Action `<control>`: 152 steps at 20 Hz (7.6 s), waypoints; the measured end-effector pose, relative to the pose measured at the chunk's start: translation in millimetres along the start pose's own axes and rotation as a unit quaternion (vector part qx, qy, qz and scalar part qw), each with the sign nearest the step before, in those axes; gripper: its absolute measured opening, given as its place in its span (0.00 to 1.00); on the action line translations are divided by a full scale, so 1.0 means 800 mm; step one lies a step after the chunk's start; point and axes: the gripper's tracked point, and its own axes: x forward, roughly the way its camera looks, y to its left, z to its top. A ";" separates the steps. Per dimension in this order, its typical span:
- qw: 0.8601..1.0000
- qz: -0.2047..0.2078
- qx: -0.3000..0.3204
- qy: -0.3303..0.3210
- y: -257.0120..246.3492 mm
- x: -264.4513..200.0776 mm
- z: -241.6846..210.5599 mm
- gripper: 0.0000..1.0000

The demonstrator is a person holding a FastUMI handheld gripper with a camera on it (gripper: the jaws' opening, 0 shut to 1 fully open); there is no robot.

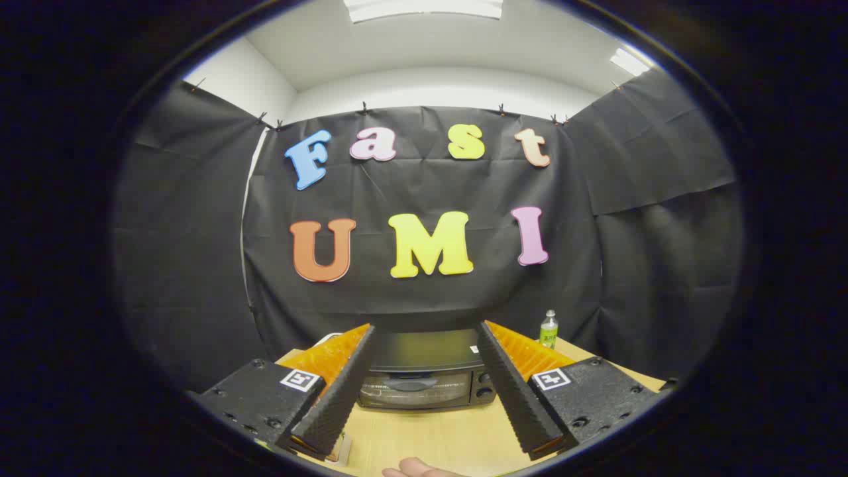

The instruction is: Open the toaster oven, put the food inside, and close the toaster oven door.

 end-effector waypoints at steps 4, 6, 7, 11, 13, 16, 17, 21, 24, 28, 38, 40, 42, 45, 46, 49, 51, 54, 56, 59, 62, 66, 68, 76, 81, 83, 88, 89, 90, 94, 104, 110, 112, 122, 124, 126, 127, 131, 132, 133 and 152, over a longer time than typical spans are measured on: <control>1.000 0.001 -0.001 0.012 0.002 0.005 -0.014 1.00; 1.000 0.002 -0.007 0.017 0.004 0.007 -0.020 1.00; 1.000 0.003 -0.009 0.019 0.004 0.008 -0.023 1.00; 0.999 0.008 -0.015 0.028 0.013 0.017 -0.032 1.00; 0.999 0.006 -0.023 0.029 0.012 0.023 -0.036 1.00; 0.999 0.010 -0.010 0.035 0.018 0.040 -0.051 1.00; 0.999 0.013 -0.004 0.042 0.021 0.049 -0.061 1.00; 0.996 -0.010 -0.017 0.090 0.013 0.114 -0.120 1.00; 0.991 -0.016 -0.019 0.129 0.016 0.173 -0.172 1.00; 0.985 -0.014 -0.043 0.167 0.021 0.236 -0.229 1.00; 0.981 0.000 -0.028 0.191 0.041 0.256 -0.271 0.99; 0.981 0.011 -0.028 0.191 0.041 0.244 -0.270 0.99; 0.980 0.018 -0.023 0.195 0.038 0.228 -0.273 0.98; 0.976 0.020 -0.025 0.216 0.032 0.200 -0.286 0.98; 0.974 0.018 -0.030 0.223 0.031 0.191 -0.290 0.98; 0.971 0.013 -0.040 0.237 0.030 0.173 -0.299 0.98; 0.971 0.014 -0.048 0.234 0.030 0.158 -0.307 0.98; 0.974 0.018 -0.055 0.219 0.027 0.143 -0.319 0.98; 0.975 0.018 -0.055 0.213 0.025 0.133 -0.330 0.98; 0.977 0.025 -0.060 0.201 0.024 0.122 -0.340 0.98; 0.978 0.029 -0.045 0.201 0.019 0.114 -0.351 0.97; 0.978 0.028 -0.048 0.201 0.013 0.104 -0.368 0.98; 0.978 0.029 -0.044 0.204 0.012 0.101 -0.374 0.98; 0.961 0.023 0.025 0.274 0.005 0.086 -0.428 0.99; 0.941 0.092 0.048 0.323 0.033 0.075 -0.415 0.95; 0.933 0.119 0.063 0.335 0.041 0.076 -0.389 0.95; 0.910 0.190 0.029 0.368 0.079 0.073 -0.326 0.96; 0.901 0.206 0.024 0.382 0.092 0.067 -0.319 0.96; 0.892 0.218 0.021 0.396 0.102 0.062 -0.310 0.96; 0.826 0.259 0.061 0.497 0.157 0.022 -0.307 0.96; 0.762 0.234 0.047 0.602 0.199 -0.001 -0.357 0.81; 0.754 0.210 0.060 0.620 0.201 -0.008 -0.365 0.60; 0.760 0.200 0.053 0.617 0.197 -0.005 -0.364 0.51; 0.799 0.220 0.044 0.558 0.201 -0.010 -0.308 0.36; 0.805 0.235 0.063 0.540 0.197 -0.009 -0.292 0.36; 0.806 0.261 0.103 0.522 0.195 -0.010 -0.281 0.36; 0.802 0.274 0.134 0.514 0.195 -0.009 -0.275 0.36; 0.782 0.278 0.253 0.498 0.169 0.011 -0.274 0.36; 0.771 0.273 0.287 0.499 0.163 0.014 -0.278 0.36; 0.755 0.271 0.324 0.502 0.159 0.016 -0.280 0.36; 0.807 0.068 0.574 0.122 0.009 0.211 -0.333 0.36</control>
